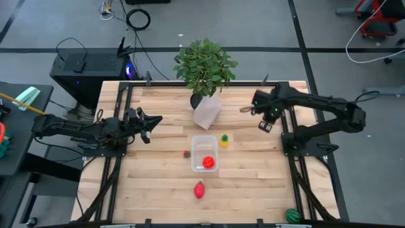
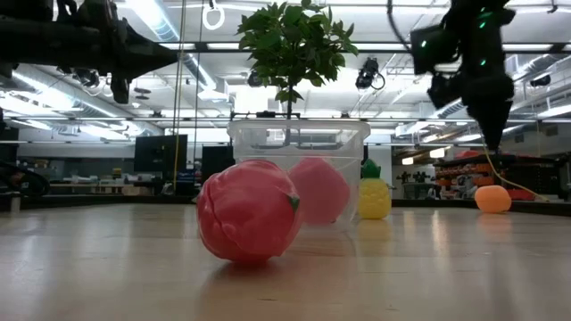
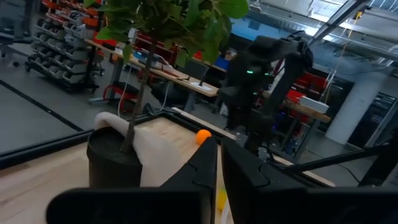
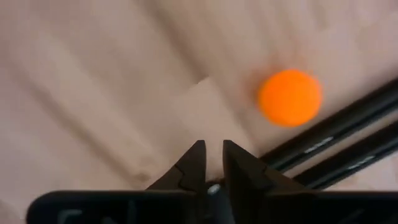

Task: Pick and placing Produce into tupperware
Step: Put the orange into the transparent bin

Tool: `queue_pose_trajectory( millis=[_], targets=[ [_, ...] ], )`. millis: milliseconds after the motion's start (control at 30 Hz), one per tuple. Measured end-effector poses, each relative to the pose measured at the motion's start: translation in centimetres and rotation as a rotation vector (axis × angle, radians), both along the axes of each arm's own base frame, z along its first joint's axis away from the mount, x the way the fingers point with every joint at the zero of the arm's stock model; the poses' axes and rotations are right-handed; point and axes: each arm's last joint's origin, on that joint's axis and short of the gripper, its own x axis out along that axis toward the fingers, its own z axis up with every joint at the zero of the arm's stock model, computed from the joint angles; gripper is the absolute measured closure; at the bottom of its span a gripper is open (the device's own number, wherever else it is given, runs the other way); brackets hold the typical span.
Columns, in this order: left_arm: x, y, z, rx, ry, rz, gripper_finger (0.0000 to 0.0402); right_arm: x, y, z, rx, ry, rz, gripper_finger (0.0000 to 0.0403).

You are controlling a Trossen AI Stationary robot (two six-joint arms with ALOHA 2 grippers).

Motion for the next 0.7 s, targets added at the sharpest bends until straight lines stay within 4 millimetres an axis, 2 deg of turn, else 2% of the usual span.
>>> queue_pose_trajectory(
  millis=[133, 300, 533, 700],
  targets=[
    [0.0, 0.0, 0.0, -0.002, -0.001, 0.005, 0.0383, -0.5, -3.0, 0.2, -0.061, -0.047, -0.113, 0.0313],
    [0.0, 0.0, 0.0, -0.011, -0.004, 0.004, 0.0388, -2.4, -5.2, 0.3, -0.046, -0.071, -0.335, 0.0258],
    [0.0, 0.0, 0.0, -0.011, -0.005, 0.004, 0.0384, -4.2, -7.3, 0.0, -0.007, -0.121, -0.583, 0.0157],
    [0.0, 0.0, 0.0, -0.011, -0.005, 0.004, 0.0389, -4.3, -8.1, -0.7, 0.031, -0.117, -0.626, 0.0084]
  ],
)
